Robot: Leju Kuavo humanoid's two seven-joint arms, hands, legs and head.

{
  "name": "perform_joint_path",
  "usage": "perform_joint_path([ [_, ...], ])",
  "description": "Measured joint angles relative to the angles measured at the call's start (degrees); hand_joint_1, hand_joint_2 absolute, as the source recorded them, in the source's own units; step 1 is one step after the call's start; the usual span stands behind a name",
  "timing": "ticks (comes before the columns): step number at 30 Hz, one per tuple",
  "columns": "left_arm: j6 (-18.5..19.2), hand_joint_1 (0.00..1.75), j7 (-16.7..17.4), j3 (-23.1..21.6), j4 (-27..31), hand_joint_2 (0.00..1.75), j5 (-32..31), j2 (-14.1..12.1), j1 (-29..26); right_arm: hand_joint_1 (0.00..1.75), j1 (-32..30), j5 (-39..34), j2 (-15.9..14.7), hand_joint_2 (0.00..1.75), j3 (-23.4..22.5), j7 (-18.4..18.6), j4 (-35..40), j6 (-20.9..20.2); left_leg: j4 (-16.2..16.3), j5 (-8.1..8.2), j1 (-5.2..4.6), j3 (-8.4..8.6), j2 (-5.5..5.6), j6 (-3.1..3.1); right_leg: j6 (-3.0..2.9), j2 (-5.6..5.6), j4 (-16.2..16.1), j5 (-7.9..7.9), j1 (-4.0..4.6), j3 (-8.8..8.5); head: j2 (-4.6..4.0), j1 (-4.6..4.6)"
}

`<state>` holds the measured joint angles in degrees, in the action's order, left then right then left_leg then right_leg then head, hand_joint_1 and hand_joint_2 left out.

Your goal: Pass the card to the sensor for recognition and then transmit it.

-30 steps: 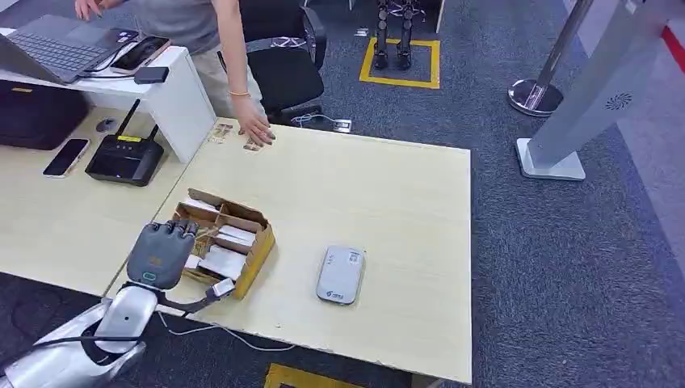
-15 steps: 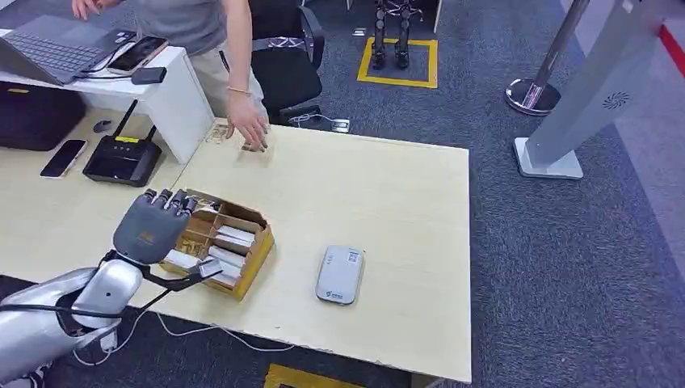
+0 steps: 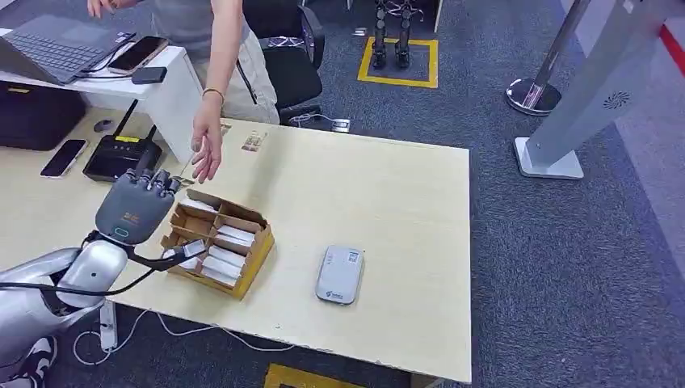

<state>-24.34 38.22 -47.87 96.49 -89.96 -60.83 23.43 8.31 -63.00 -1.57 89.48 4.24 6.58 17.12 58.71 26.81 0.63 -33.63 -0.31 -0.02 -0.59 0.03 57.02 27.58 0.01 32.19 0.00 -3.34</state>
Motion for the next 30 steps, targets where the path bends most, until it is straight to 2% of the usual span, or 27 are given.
perform_joint_path([
  [2, -1.2, 1.75, -3.8, 0.3, -2.7, 1.75, 0.0, 0.5, 1.5, 0.0, 0.5, 1.0, 0.1, 0.0, 0.0, 0.4, 0.0, -0.2, 0.0, -0.02, 0.0, 0.02, -0.02, 0.0, 0.0, 0.01, 0.0, -0.01, 0.0, 0.01, 0.0, 0.02],
  [5, -2.0, 1.75, -11.7, 3.1, -7.1, 1.75, 0.2, 2.2, 3.1, 0.0, 1.0, 2.0, 0.3, 0.0, 0.0, 0.7, 0.0, -0.7, 0.0, -0.06, 0.01, 0.01, -0.02, 0.03, 0.04, 0.02, 0.0, -0.07, 0.0, 0.03, 0.0, 0.0],
  [7, -2.3, 1.75, -14.7, 5.1, -9.9, 1.75, 0.2, 3.3, 5.0, 0.0, 1.3, 2.4, 0.3, 0.0, 0.0, 0.8, 0.0, -0.9, 0.0, -0.07, 0.01, 0.01, -0.02, 0.03, 0.04, 0.01, 0.0, -0.09, 0.0, 0.02, 0.0, 0.0],
  [10, -2.3, 1.75, -15.6, 6.3, -13.1, 1.75, 0.2, 4.8, 7.1, 0.0, 1.5, 2.9, 0.5, 0.0, 0.0, 0.9, 0.1, -1.1, 0.0, -0.07, 0.0, 0.01, -0.02, 0.02, 0.04, 0.01, 0.0, -0.09, 0.0, 0.01, 0.0, 0.02],
  [17, -2.4, 1.75, -15.7, 6.7, -16.0, 1.75, 0.2, 7.1, 9.9, 0.0, 1.5, 3.0, 0.8, 0.0, 0.0, 0.9, 0.3, -1.3, 0.0, -0.07, 0.0, 0.0, -0.04, 0.02, 0.04, 0.04, 0.0, -0.09, 0.0, 0.02, 0.0, 0.02],
  [18, -2.4, 0.1, -15.7, 6.8, -16.2, 1.75, 0.2, 7.3, 10.2, 0.0, 1.5, 3.0, 0.8, 0.0, 0.0, 0.9, 0.3, -1.3, 0.0, -0.07, 0.0, 0.0, -0.04, 0.02, 0.04, 0.05, 0.0, -0.09, 0.0, 0.03, 0.0, 0.02],
  [19, -2.4, 0.1, -15.9, 6.9, -16.4, 1.75, 0.2, 7.6, 10.4, 0.0, 1.5, 3.0, 0.8, 0.0, 0.0, 0.9, 0.3, -1.4, 0.0, -0.06, 0.0, 0.0, -0.05, 0.03, 0.04, 0.06, 0.0, -0.09, 0.0, 0.03, 0.0, 0.02],
  [20, -2.5, 0.0, -16.1, 7.1, -16.6, 1.75, 0.2, 7.8, 10.5, 0.0, 1.5, 3.0, 0.9, 0.0, 0.0, 0.9, 0.3, -1.4, 0.0, -0.06, 0.0, 0.01, -0.06, 0.03, 0.04, 0.08, 0.0, -0.09, 0.0, 0.04, 0.0, 0.02],
  [30, -5.2, 0.0, -17.2, 9.1, -18.1, 1.75, 0.2, 10.0, 10.6, 0.0, 1.5, 2.6, 0.9, 0.0, 0.0, 0.8, 0.4, -1.2, 0.0, -0.06, 0.01, 0.0, -0.05, 0.03, 0.04, 0.08, 0.0, -0.08, 0.0, 0.05, 0.0, 0.04],
])
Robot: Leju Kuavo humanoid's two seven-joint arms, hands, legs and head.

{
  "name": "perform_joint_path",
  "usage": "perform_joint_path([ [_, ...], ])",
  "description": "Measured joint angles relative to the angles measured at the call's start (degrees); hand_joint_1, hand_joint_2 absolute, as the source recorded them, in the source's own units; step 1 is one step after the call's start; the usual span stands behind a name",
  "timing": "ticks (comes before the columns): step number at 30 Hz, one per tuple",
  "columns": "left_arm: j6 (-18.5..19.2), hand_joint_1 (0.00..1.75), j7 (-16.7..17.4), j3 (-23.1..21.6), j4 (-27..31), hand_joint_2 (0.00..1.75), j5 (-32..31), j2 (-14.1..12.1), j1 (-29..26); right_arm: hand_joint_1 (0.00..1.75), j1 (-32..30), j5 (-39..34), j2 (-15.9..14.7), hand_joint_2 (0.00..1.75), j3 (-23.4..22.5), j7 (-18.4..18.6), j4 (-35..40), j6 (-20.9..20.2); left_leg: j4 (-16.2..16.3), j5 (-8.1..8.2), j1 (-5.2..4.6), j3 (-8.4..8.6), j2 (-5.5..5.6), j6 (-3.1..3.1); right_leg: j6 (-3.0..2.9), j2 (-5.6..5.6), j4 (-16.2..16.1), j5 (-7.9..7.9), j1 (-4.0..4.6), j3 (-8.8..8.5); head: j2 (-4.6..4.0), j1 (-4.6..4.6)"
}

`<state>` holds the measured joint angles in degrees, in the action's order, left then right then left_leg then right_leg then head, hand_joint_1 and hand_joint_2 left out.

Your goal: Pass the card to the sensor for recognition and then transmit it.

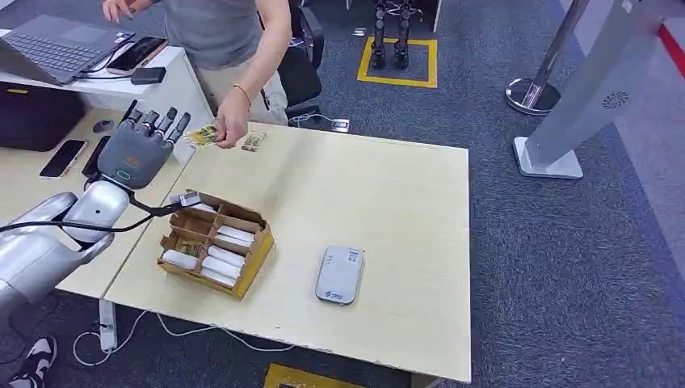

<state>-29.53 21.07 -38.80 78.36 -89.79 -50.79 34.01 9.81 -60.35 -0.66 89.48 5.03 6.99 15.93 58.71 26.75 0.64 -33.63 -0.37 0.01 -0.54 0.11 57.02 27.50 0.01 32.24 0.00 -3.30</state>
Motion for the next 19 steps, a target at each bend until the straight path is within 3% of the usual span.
perform_joint_path([
  [2, -0.9, 0.0, -2.9, 2.1, 0.0, 1.75, 0.0, 1.1, -1.1, 0.0, 0.0, -0.4, 0.0, 0.0, 0.0, -0.2, 0.0, 0.1, 0.0, 0.0, -0.02, 0.01, 0.0, 0.0, 0.0, 0.0, 0.0, 0.0, -0.01, 0.0, 0.0, 0.0],
  [5, -2.4, 0.0, -9.6, 8.6, 0.4, 1.75, 3.8, 5.1, -4.4, 0.0, -0.2, -1.4, 0.0, 0.0, 0.0, -0.4, 0.0, 0.4, 0.0, 0.0, -0.03, 0.01, 0.0, 0.0, 0.0, 0.01, 0.0, 0.0, -0.04, 0.0, 0.0, -0.02],
  [11, -1.9, 0.0, -21.6, 22.0, 5.7, 1.75, 26.1, 14.4, -11.4, 0.0, -1.4, -3.2, 0.0, 0.0, 0.0, -1.1, 0.0, 1.1, 0.0, 0.03, -0.06, 0.0, -0.02, -0.03, 0.02, 0.02, 0.0, 0.0, -0.06, 0.0, 0.0, -0.02],
  [14, 3.3, 0.0, -29.0, 27.2, 10.4, 1.75, 44.8, 17.8, -15.7, 0.0, -1.9, -4.0, 0.0, 0.0, -0.1, -1.4, 0.0, 1.9, 0.0, 0.06, -0.06, -0.01, -0.06, -0.05, 0.02, 0.06, 0.0, 0.01, -0.06, 0.01, 0.0, -0.04],
  [19, 14.4, 0.0, -37.2, 34.3, 18.8, 1.75, 68.8, 23.7, -23.2, 0.0, -2.4, -5.6, 0.0, 0.0, -0.3, -2.0, 0.0, 3.1, 0.0, 0.09, -0.06, -0.04, -0.08, -0.06, 0.04, 0.07, 0.0, 0.03, -0.06, 0.02, 0.0, 0.0],
])
